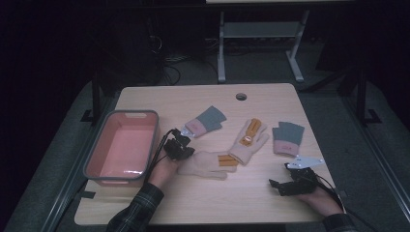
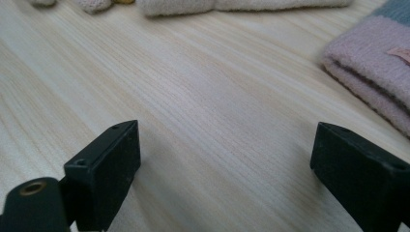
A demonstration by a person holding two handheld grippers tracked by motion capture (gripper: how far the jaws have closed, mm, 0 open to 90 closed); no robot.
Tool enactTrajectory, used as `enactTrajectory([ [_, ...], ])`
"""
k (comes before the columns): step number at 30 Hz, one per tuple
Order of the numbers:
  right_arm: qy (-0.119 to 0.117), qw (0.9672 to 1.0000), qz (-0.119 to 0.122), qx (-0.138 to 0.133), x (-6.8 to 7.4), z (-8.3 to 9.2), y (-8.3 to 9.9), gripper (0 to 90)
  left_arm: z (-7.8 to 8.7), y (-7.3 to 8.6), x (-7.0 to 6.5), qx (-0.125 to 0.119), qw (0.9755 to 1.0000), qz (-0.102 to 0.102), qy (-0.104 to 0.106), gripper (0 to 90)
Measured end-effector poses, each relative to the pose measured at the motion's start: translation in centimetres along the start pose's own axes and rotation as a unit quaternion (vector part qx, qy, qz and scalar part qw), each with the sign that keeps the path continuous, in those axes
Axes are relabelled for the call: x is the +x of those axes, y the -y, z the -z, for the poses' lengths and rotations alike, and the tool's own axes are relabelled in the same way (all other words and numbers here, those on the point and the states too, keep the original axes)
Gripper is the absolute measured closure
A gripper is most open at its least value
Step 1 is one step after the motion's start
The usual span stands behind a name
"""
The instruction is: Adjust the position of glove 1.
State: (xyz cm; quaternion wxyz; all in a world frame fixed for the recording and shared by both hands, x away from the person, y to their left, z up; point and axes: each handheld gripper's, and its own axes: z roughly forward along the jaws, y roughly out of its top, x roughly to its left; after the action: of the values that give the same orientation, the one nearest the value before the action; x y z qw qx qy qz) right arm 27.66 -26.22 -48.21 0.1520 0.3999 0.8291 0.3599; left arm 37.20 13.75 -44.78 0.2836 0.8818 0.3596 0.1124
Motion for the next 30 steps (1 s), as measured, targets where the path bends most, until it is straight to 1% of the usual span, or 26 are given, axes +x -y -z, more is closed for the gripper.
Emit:
enactTrajectory([
  [2,0.000,1.0000,0.000,0.000,0.0,0.0,0.0,10.4,0.4,0.5,-0.5,0.001,1.0000,0.000,0.007,89.5],
  [4,0.000,1.0000,-0.002,0.000,0.0,0.0,0.0,10.4,0.7,0.8,-0.6,0.006,0.9999,-0.007,0.011,89.4],
  [5,0.001,1.0000,-0.001,0.000,0.0,0.0,0.0,10.3,0.8,1.1,-0.9,0.005,0.9998,-0.004,0.017,89.4],
  [9,0.000,1.0000,0.000,0.000,0.0,0.0,0.0,10.4,1.4,1.9,-1.4,0.009,0.9994,-0.004,0.033,89.5],
  [10,0.000,1.0000,0.000,0.000,0.0,0.0,0.0,10.3,1.6,2.3,-1.6,0.005,0.9993,-0.002,0.037,89.4],
  [11,0.000,1.0000,0.000,0.000,0.0,0.0,0.0,10.3,1.6,2.3,-1.6,0.005,0.9993,-0.002,0.037,89.4],
  [12,-0.001,1.0000,0.000,0.000,0.0,-0.1,-0.1,10.4,2.0,2.8,-1.8,0.007,0.9988,-0.002,0.048,89.4],
  [13,-0.001,1.0000,0.000,0.000,0.0,-0.1,-0.1,10.4,2.0,2.8,-1.8,0.007,0.9988,-0.002,0.048,89.4],
  [14,-0.001,1.0000,0.000,0.000,0.0,-0.1,-0.1,10.4,2.3,3.2,-2.1,0.006,0.9984,0.001,0.056,89.4],
  [16,-0.001,1.0000,0.000,0.000,0.0,-0.1,-0.1,10.4,2.4,3.4,-2.3,0.006,0.9982,0.001,0.060,89.4],
  [18,-0.001,1.0000,0.000,0.000,0.0,-0.1,-0.1,10.3,2.7,3.8,-2.7,0.010,0.9978,-0.004,0.065,89.4],
  [20,-0.001,1.0000,0.000,0.000,0.0,-0.1,-0.1,10.4,3.0,4.3,-3.2,0.011,0.9969,-0.003,0.078,89.4],
  [21,-0.001,1.0000,0.000,0.000,0.0,-0.1,-0.1,10.4,3.0,4.3,-3.2,0.011,0.9969,-0.003,0.078,89.4],
  [23,-0.001,1.0000,0.000,0.000,0.0,-0.1,-0.1,10.3,3.3,5.0,-3.7,0.010,0.9962,-0.007,0.086,89.4],
  [25,-0.004,1.0000,0.002,0.002,0.0,-0.1,-0.1,10.4,3.5,5.1,-3.8,0.009,0.9962,-0.009,0.086,89.3],
  [26,-0.005,0.9999,0.006,0.009,0.0,0.0,-0.3,11.7,3.8,5.3,-3.7,0.006,0.9961,-0.010,0.087,89.3],
  [27,-0.005,0.9999,0.005,0.015,0.0,0.0,-0.5,16.3,4.0,5.4,-3.6,0.004,0.9959,-0.011,0.090,89.3],
  [28,-0.007,0.9997,0.004,0.021,0.1,0.1,-0.7,18.5,4.2,5.6,-3.5,0.000,0.9959,-0.011,0.090,89.2],
  [29,-0.007,0.9997,0.004,0.021,0.1,0.1,-0.7,18.5,4.2,5.6,-3.5,0.000,0.9959,-0.011,0.090,89.2],
  [30,-0.018,0.9996,0.002,0.021,0.5,0.2,-1.1,25.6,4.6,5.9,-3.4,-0.004,0.9960,-0.006,0.089,89.2],
])
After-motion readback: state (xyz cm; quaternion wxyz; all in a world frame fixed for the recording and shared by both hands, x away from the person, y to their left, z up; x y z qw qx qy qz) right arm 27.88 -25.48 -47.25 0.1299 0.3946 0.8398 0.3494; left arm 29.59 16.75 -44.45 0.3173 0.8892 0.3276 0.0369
